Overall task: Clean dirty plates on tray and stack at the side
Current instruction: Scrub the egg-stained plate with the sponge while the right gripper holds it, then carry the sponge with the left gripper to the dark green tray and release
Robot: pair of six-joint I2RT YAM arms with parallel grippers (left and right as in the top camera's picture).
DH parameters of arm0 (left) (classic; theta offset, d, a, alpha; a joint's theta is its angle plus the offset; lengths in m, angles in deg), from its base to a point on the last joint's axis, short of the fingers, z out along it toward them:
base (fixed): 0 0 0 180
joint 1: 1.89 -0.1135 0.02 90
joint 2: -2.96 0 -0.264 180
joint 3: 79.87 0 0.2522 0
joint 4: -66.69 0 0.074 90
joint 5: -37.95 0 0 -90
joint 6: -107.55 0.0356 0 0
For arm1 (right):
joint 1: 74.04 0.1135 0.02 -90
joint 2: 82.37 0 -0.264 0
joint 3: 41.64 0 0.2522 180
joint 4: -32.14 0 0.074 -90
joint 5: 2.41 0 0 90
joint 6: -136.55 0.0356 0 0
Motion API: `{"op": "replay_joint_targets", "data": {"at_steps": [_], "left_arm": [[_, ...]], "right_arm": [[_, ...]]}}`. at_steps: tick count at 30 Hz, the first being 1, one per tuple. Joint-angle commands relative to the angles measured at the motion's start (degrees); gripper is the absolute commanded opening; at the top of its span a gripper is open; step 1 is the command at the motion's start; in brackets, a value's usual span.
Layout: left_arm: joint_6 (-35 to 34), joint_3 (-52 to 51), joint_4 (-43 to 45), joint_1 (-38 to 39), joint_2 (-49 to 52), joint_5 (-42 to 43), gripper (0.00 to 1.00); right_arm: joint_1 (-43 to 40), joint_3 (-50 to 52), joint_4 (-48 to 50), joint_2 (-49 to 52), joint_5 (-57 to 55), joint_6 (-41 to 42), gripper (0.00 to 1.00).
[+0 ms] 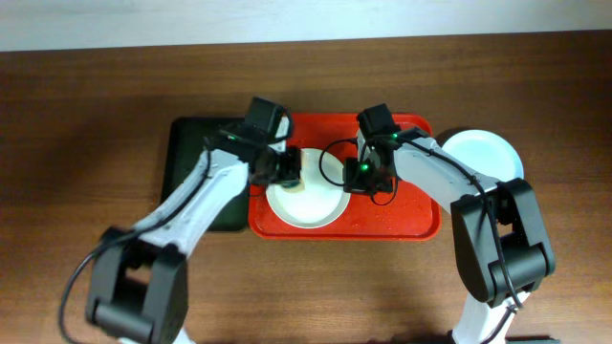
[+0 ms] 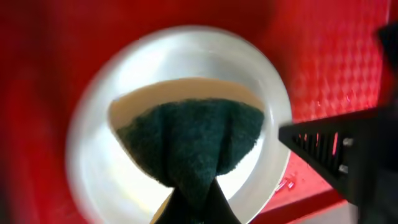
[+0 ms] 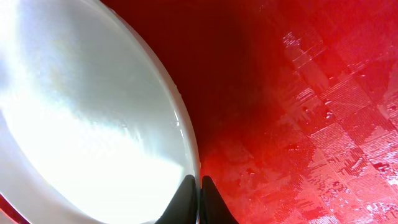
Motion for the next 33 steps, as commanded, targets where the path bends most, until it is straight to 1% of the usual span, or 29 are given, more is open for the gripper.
{"op": "replay_joint_targets", "data": {"at_steps": [1, 7, 13, 17, 21, 24, 27, 28, 30, 31, 33], "left_arm": [[1.2, 3.1, -3.5, 0.0, -2.2, -9.2, 0.00], [1.2, 3.1, -3.7, 0.0, 0.0, -9.3, 0.00], [1.1, 3.1, -1.3, 1.6, 7.7, -9.4, 0.00], [-0.8, 3.1, 0.7, 2.6, 12.0, -13.6, 0.00], [-0.8, 3.1, 2.8, 3.2, 16.0, -14.1, 0.00], [-0.8, 3.1, 3.0, 4.2, 18.6, -8.8, 0.00], [-0.7, 3.1, 4.7, 5.4, 20.4, 1.2, 0.00], [-0.4, 3.1, 6.3, 6.2, 21.0, 6.1, 0.00], [1.2, 3.1, 8.2, 7.1, 21.5, 12.5, 0.00], [1.8, 3.2, 8.3, 7.3, 21.5, 14.5, 0.00], [1.8, 3.7, 7.2, 7.3, 20.6, 14.6, 0.00]], "right_arm": [[0.4, 0.6, 0.0, -1.0, 0.6, 0.3, 0.04], [0.4, 0.6, 0.0, -1.0, 0.6, 0.3, 0.04], [0.4, 0.6, 0.0, -1.0, 0.5, 0.3, 0.04], [0.4, 0.6, 0.0, -1.0, 0.5, 0.2, 0.04], [0.4, 0.6, 0.0, -1.0, 0.5, 0.2, 0.04], [0.4, 0.6, 0.0, -1.0, 0.5, 0.3, 0.04], [0.4, 0.6, 0.0, -1.0, 0.5, 0.3, 0.04], [0.4, 0.6, 0.0, -1.0, 0.5, 0.3, 0.04], [0.4, 0.6, 0.0, -1.0, 0.5, 0.2, 0.04], [0.4, 0.6, 0.0, -1.0, 0.5, 0.2, 0.04], [0.4, 0.6, 0.0, -1.0, 0.5, 0.2, 0.04]]}}
